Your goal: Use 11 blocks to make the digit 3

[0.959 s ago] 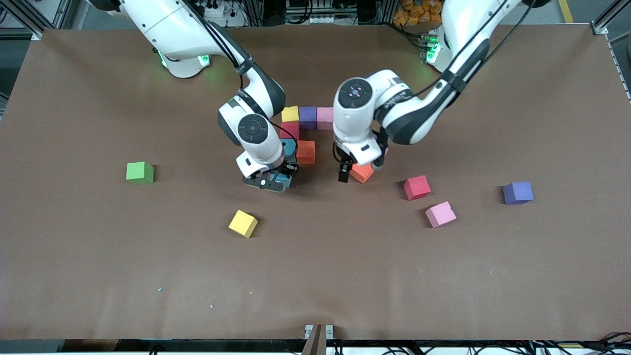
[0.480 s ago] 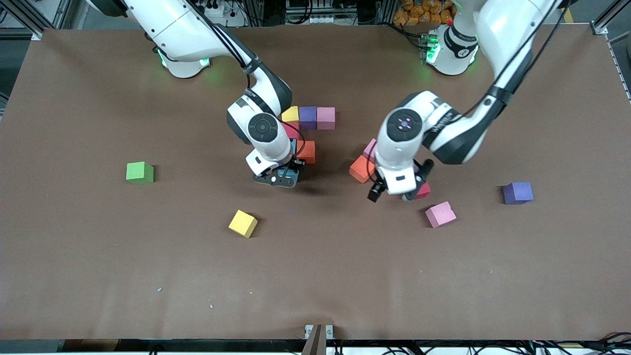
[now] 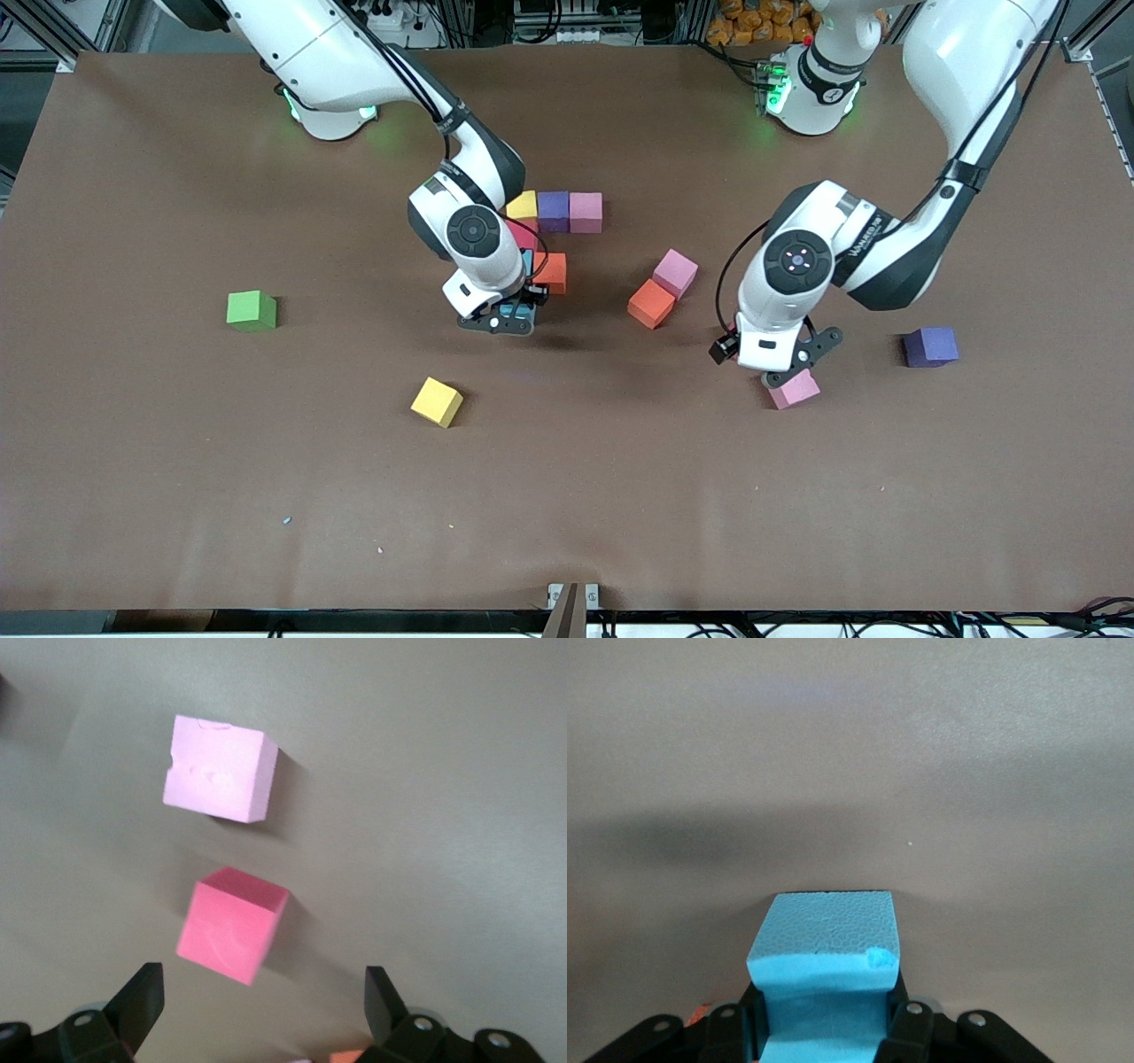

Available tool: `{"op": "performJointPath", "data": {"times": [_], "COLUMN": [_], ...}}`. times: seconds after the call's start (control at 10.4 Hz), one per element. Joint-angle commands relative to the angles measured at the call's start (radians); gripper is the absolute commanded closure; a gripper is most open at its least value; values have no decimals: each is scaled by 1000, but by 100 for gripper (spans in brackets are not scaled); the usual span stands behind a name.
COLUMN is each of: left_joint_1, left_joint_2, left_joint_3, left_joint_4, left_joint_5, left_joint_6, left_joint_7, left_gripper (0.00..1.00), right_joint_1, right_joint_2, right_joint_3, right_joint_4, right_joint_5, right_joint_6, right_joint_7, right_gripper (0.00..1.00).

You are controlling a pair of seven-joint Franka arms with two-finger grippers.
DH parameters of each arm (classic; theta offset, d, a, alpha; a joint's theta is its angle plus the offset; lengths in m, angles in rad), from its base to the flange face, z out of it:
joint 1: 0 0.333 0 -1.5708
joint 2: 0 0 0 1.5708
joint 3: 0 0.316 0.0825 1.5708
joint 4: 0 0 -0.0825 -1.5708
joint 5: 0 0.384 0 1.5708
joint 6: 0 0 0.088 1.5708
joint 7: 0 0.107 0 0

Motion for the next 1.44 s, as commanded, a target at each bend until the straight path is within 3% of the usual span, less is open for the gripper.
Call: {"op": "performJointPath", "data": {"times": [0.0,0.29,1.34], "left_joint_1": [50,97,142], "left_joint_2": [-17,-16,43], "left_joint_3": [-23,-23,-19], "left_joint_4": [-70,-179,-243], "left_joint_5": [14,22,63], "left_joint_6": [40,204,293], "left_joint_7": [99,141,213], "left_gripper": [0,0,0], "right_joint_1": [-11,-7,-8], "right_joint_2": [12,12,13], "right_joint_3": [9,8,9], "right_joint_4": [42,39,23], "right_joint_5": [-7,30,33], "right_joint_6": [-48,-48,-49], "right_joint_7": [-11,-34,-118], "right_gripper": [95,95,95]}}
